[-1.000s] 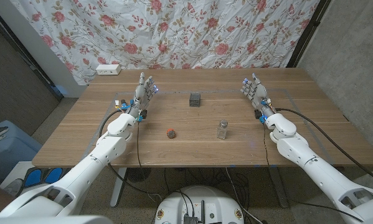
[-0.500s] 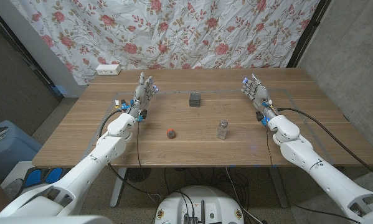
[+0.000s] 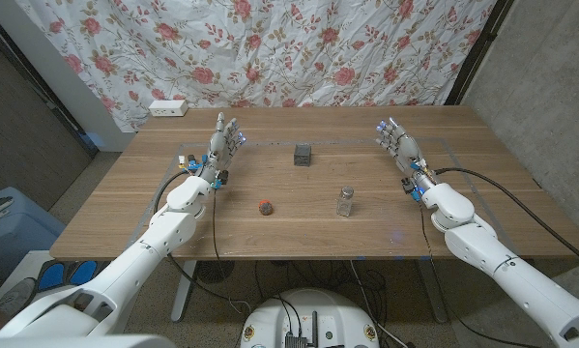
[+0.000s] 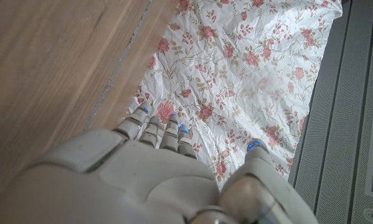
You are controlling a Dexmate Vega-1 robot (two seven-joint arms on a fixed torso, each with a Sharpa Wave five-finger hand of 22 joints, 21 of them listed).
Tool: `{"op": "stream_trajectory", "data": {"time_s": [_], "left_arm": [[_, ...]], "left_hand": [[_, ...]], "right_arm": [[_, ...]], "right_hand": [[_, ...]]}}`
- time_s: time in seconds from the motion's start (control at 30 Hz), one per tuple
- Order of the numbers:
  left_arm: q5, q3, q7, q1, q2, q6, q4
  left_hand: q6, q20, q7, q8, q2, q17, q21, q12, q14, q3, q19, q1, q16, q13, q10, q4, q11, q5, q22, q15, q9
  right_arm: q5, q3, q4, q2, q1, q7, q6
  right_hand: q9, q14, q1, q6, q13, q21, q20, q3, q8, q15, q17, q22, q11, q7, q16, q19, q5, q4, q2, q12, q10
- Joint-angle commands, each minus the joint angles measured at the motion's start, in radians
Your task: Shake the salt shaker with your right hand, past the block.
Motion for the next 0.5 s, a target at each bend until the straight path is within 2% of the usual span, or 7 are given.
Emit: {"op": "stream_trajectory", "data": {"time_s": [0.03, 0.27, 0.5], "left_arm": [[0.000, 0.000, 0.000, -0.001, 0.000, 0.000, 0.001], [0.000, 0.000, 0.000, 0.000, 0.000, 0.000, 0.001], [0.000, 0.000, 0.000, 0.000, 0.000, 0.000, 0.000]], "left_hand": [[0.003, -0.024, -0.008, 0.004, 0.101, 0.006, 0.004, 0.004, 0.001, 0.000, 0.005, 0.000, 0.005, 0.003, -0.001, 0.007, -0.010, 0.004, 0.004, -0.106, 0.006], [0.003, -0.024, -0.007, 0.004, 0.101, 0.006, 0.004, 0.004, 0.001, 0.000, 0.005, 0.000, 0.005, 0.003, 0.000, 0.007, -0.010, 0.004, 0.004, -0.105, 0.006], [0.004, -0.024, -0.008, 0.005, 0.101, 0.006, 0.004, 0.004, 0.001, 0.000, 0.005, 0.000, 0.005, 0.003, 0.000, 0.007, -0.011, 0.004, 0.004, -0.106, 0.006]], "right_arm": [[-0.062, 0.007, -0.053, -0.044, -0.055, -0.021, 0.036], [-0.110, 0.005, -0.075, -0.065, -0.077, -0.038, 0.045], [-0.157, 0.006, -0.089, -0.082, -0.090, -0.057, 0.053]], "right_hand": [[0.002, -0.023, 0.003, -0.014, 0.001, 0.002, -0.003, 0.001, -0.002, -0.001, -0.002, 0.003, -0.004, 0.006, 0.001, -0.012, 0.007, -0.011, -0.021, -0.002, -0.012], [0.003, -0.056, 0.008, -0.056, 0.001, 0.000, 0.000, -0.003, -0.003, 0.008, -0.014, 0.003, -0.008, 0.015, 0.004, -0.043, 0.007, -0.026, -0.038, -0.003, -0.034], [0.004, -0.077, 0.018, -0.098, 0.002, 0.001, 0.015, -0.005, -0.003, 0.029, -0.023, 0.003, -0.010, 0.014, 0.008, -0.067, 0.007, -0.040, -0.054, -0.001, -0.049]]}}
